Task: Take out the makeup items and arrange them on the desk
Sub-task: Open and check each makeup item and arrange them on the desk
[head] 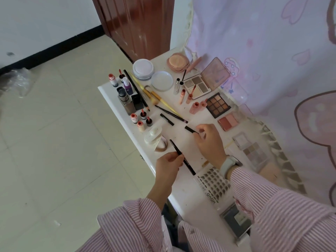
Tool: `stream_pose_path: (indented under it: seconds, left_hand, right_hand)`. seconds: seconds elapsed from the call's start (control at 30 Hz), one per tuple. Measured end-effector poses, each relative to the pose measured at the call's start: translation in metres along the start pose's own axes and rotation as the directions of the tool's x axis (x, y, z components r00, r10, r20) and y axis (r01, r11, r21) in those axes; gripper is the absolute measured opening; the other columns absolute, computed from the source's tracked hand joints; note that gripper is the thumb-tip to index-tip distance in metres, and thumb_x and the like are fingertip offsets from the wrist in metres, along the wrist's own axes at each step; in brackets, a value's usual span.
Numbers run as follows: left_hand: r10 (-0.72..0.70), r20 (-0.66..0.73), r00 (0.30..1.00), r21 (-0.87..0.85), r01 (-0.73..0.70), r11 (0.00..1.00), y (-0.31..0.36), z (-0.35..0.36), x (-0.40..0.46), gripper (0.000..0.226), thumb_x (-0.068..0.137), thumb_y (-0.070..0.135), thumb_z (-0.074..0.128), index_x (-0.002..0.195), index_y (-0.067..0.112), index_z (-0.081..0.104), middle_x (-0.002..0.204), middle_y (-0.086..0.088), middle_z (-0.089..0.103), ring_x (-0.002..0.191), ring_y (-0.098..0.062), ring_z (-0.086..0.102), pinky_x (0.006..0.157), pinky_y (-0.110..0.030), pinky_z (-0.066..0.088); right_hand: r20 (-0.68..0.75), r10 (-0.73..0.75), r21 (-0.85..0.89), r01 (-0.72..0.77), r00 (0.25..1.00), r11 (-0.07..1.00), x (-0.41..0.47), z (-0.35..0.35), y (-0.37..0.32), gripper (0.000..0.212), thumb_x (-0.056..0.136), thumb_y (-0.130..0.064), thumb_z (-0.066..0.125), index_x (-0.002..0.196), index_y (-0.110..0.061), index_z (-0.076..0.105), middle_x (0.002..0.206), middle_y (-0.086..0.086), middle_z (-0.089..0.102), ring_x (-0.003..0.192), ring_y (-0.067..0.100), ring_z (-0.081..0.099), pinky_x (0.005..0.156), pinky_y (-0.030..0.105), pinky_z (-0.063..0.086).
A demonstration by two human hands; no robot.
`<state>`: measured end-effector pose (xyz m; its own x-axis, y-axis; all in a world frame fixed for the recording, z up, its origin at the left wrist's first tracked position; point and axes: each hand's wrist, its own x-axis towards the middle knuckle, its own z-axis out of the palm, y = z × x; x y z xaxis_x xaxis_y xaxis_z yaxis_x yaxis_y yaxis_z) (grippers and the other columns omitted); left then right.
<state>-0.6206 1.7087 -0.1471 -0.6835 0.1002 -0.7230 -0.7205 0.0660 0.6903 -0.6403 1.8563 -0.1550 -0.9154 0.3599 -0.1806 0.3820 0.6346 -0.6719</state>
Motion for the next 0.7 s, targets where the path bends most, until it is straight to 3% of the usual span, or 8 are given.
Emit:
stream_pose_path:
  seconds: [0.07,0.2,0.3,0.4,0.5,0.57,0.63,0.7]
  left_hand:
    - [0.003,-0.003,1.0,0.004,-0.003,1.0,0.001,0.002,-0.001,0.01,0.084,0.017,0.065,0.094,0.016,0.068,0.081,0.004,0.069,0.068,-0.006,0.06,0.061,-0.016,0.042]
    - [0.018,-0.031,0.999,-0.02,-0.018,1.0,0.007,0.011,-0.001,0.006,0.082,0.02,0.067,0.088,0.022,0.068,0.077,0.009,0.069,0.066,-0.001,0.061,0.059,-0.014,0.041]
    - [0.04,-0.033,0.999,-0.029,-0.041,0.999,0.011,0.016,-0.002,0.007,0.081,0.022,0.069,0.079,0.029,0.065,0.074,0.009,0.067,0.068,-0.002,0.06,0.06,-0.015,0.04]
    - [0.068,-0.036,0.997,-0.009,-0.068,0.998,0.012,0.02,-0.001,0.006,0.082,0.023,0.067,0.088,0.023,0.067,0.075,0.012,0.066,0.065,0.002,0.058,0.055,-0.008,0.041]
    - [0.193,-0.082,0.978,0.183,-0.176,0.967,0.01,0.019,-0.002,0.016,0.086,0.021,0.061,0.102,0.02,0.065,0.08,0.016,0.065,0.066,0.008,0.057,0.058,-0.009,0.044]
    - [0.413,-0.064,0.908,0.452,-0.343,0.824,0.005,0.013,-0.006,0.02,0.088,0.018,0.058,0.107,0.017,0.065,0.088,0.009,0.067,0.077,0.004,0.058,0.074,-0.02,0.05]
    - [0.654,0.077,0.752,0.67,-0.525,0.525,-0.006,0.004,-0.01,0.02,0.084,0.011,0.063,0.103,0.012,0.067,0.097,0.0,0.069,0.092,-0.014,0.062,0.084,-0.029,0.048]
    - [0.75,0.246,0.614,0.786,-0.579,0.216,-0.017,-0.003,-0.008,0.025,0.072,0.006,0.075,0.096,0.01,0.07,0.098,-0.005,0.069,0.095,-0.025,0.063,0.081,-0.037,0.048]
  right_hand:
    - [0.062,-0.052,0.066,0.048,0.997,0.997,-0.022,-0.008,0.003,0.01,0.09,-0.026,0.051,0.098,-0.022,0.056,0.089,-0.011,0.053,0.077,0.003,0.05,0.07,0.015,0.041]
    - [0.345,-0.068,-0.047,0.089,0.936,0.995,-0.057,-0.02,0.012,0.012,0.087,-0.04,0.052,0.098,-0.037,0.05,0.085,-0.019,0.052,0.077,-0.001,0.049,0.067,0.012,0.04]
    - [0.334,-0.058,-0.084,0.091,0.941,0.992,-0.059,-0.024,0.015,0.011,0.089,-0.03,0.054,0.099,-0.034,0.051,0.083,-0.021,0.049,0.073,-0.004,0.047,0.063,0.009,0.037]
    - [0.305,-0.067,-0.132,0.112,0.95,0.985,-0.054,-0.022,0.016,0.011,0.089,-0.026,0.055,0.1,-0.025,0.056,0.08,-0.02,0.047,0.072,-0.005,0.044,0.065,0.008,0.036]
    - [0.245,-0.056,-0.194,0.106,0.968,0.975,-0.044,-0.019,0.016,0.015,0.09,-0.023,0.053,0.103,-0.017,0.058,0.089,-0.011,0.052,0.078,0.001,0.043,0.074,0.018,0.039]
    - [0.203,-0.04,-0.232,0.087,0.978,0.969,-0.035,-0.016,0.014,0.018,0.091,-0.021,0.051,0.105,-0.012,0.058,0.098,-0.001,0.055,0.089,0.009,0.046,0.08,0.025,0.042]
    - [0.175,-0.033,-0.269,0.081,0.984,0.96,-0.027,-0.009,0.011,0.019,0.092,-0.02,0.05,0.106,-0.009,0.057,0.103,0.004,0.055,0.096,0.015,0.048,0.082,0.029,0.044]
    - [0.171,-0.039,-0.321,0.093,0.984,0.943,-0.02,0.0,0.007,0.019,0.092,-0.02,0.048,0.105,-0.009,0.057,0.105,0.006,0.055,0.099,0.019,0.048,0.078,0.03,0.043]
